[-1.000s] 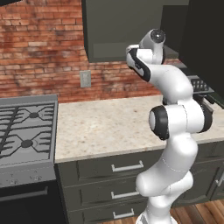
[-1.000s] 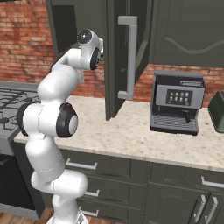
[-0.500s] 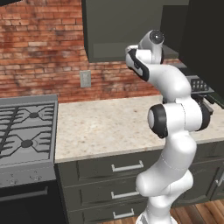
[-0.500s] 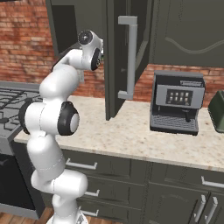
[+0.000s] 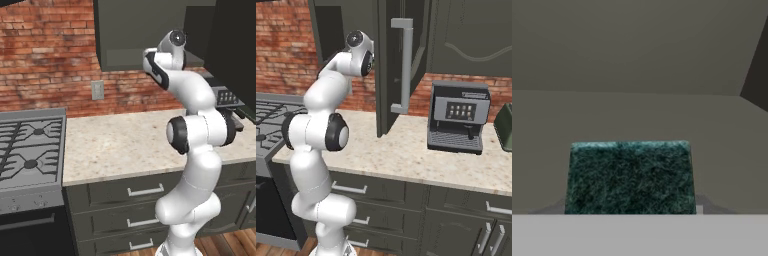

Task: Pick up the sponge and bar soap from the sink, and place them back in the cabinet, and close the cabinet door.

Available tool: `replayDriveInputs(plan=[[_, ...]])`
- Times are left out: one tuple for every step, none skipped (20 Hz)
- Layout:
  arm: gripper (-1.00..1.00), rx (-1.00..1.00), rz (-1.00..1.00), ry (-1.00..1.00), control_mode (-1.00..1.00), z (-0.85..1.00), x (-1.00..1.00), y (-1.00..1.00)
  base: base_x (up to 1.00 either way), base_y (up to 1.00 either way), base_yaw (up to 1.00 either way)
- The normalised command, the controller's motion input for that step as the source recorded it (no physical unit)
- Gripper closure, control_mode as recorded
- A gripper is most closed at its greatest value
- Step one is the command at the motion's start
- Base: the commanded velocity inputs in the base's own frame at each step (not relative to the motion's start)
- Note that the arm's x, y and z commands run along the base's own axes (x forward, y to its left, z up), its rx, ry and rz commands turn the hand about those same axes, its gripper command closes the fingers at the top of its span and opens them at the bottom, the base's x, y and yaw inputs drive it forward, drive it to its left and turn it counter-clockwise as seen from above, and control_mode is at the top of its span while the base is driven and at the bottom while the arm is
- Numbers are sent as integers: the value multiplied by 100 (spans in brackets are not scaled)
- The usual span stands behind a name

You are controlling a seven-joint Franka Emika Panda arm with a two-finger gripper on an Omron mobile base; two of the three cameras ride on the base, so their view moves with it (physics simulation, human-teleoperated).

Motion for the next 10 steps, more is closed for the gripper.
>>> replayDriveInputs(plan=[[100,0,0,0,-100,-1,45,0,0,0,0],[100,0,0,0,-100,-3,44,0,0,0,0],[100,0,0,0,-100,-4,45,0,0,0,0],[100,0,0,0,-100,-6,46,0,0,0,0],[100,0,0,0,-100,-6,44,0,0,0,0],[100,0,0,0,-100,-8,42,0,0,0,0],[100,0,0,0,-100,-9,41,0,0,0,0],[100,0,0,0,-100,-11,41,0,0,0,0],[100,0,0,-1,-100,-17,39,0,0,0,0],[100,0,0,-1,-100,-20,38,0,0,0,0]])
